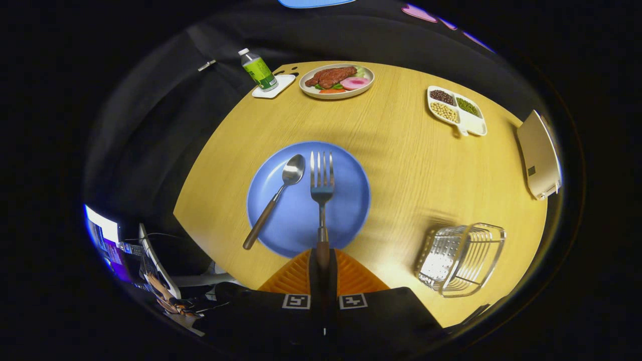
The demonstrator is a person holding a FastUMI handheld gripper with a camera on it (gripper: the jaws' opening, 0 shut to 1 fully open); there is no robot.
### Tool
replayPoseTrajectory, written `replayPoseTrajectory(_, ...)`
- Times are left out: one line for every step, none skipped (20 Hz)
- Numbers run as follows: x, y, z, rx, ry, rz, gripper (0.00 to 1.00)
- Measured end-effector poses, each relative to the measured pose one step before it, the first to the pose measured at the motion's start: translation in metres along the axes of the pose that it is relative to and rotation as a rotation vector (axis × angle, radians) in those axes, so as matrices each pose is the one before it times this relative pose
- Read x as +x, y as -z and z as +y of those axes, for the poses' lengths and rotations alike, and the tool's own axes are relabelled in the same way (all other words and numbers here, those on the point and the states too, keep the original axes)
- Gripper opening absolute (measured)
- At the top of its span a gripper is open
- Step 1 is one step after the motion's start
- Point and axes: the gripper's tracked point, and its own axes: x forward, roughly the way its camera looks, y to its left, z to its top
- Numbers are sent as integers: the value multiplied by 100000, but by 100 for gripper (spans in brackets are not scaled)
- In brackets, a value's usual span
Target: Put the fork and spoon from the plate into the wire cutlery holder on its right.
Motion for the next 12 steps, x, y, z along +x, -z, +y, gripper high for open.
replayPoseTrajectory(-1262, 260, -640, -633, 15, 444, 6)
replayPoseTrajectory(-1153, 322, -614, -545, 119, 306, 6)
replayPoseTrajectory(-1281, 396, -807, -907, 574, 801, 6)
replayPoseTrajectory(-1228, 333, -966, -1035, 1199, 841, 6)
replayPoseTrajectory(-1208, 514, -966, -1340, 1187, 1217, 6)
replayPoseTrajectory(-1052, 448, -936, -1261, 1037, 1564, 6)
replayPoseTrajectory(-951, 577, -983, -1314, 1199, 1695, 6)
replayPoseTrajectory(-857, 605, -1096, -1777, 1603, 2052, 6)
replayPoseTrajectory(-749, 775, -1360, -2712, 2316, 2869, 6)
replayPoseTrajectory(-510, 760, -1173, -2926, 1997, 3350, 6)
replayPoseTrajectory(-310, 508, -843, -2164, 1380, 2541, 6)
replayPoseTrajectory(-265, 565, -913, -1963, 1196, 3123, 6)
